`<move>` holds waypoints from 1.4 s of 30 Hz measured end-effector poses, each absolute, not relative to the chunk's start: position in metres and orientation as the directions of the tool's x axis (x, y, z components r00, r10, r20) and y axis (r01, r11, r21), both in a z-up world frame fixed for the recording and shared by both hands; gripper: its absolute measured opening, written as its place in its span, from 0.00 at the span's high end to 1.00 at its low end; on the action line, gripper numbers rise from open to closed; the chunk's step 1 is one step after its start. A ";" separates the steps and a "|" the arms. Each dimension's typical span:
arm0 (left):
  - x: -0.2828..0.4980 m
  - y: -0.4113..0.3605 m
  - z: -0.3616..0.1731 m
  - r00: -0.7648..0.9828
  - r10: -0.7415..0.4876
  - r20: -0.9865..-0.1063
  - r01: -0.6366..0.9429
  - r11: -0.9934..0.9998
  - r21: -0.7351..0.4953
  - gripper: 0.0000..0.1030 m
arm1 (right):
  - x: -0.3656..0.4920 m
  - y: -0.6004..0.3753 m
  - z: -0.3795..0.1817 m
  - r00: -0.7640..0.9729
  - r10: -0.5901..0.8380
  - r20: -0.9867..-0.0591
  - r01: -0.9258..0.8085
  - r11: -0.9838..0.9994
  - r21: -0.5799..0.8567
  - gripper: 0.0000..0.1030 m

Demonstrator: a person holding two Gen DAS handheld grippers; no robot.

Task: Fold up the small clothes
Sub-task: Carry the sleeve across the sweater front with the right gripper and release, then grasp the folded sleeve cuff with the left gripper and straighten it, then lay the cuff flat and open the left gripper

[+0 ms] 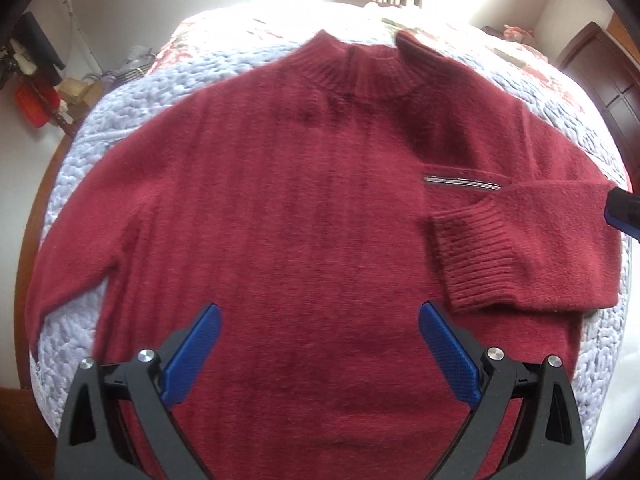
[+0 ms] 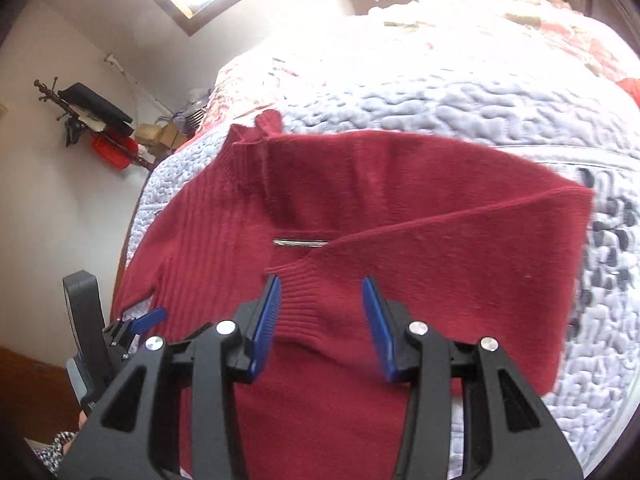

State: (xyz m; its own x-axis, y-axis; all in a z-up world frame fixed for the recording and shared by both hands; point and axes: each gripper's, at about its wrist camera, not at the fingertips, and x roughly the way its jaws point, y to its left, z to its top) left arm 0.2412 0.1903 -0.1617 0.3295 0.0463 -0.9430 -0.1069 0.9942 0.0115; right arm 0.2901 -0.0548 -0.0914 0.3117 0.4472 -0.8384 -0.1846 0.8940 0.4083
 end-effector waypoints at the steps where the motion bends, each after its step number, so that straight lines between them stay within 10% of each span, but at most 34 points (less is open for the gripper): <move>1: 0.247 0.178 -0.165 0.322 0.022 -0.947 -0.092 0.996 -0.008 0.04 | 0.286 -0.065 -0.089 0.324 0.419 -0.848 -0.175 0.907 0.382 0.58; 11: 0.291 0.106 -0.210 0.208 -0.070 -0.976 -0.112 0.989 -0.095 0.06 | 0.243 -0.146 -0.109 0.363 0.331 -0.871 -0.071 0.942 0.329 0.58; 20: 0.298 0.074 -0.198 0.253 -0.177 -0.951 -0.123 0.969 -0.213 0.81 | 0.229 -0.177 -0.121 0.360 0.325 -0.875 -0.012 0.939 0.344 0.57; 42: 0.288 0.252 -0.128 0.469 0.074 -0.880 -0.265 0.962 -0.061 0.82 | 0.273 -0.104 -0.150 0.267 0.466 -0.843 -0.049 0.881 0.471 0.42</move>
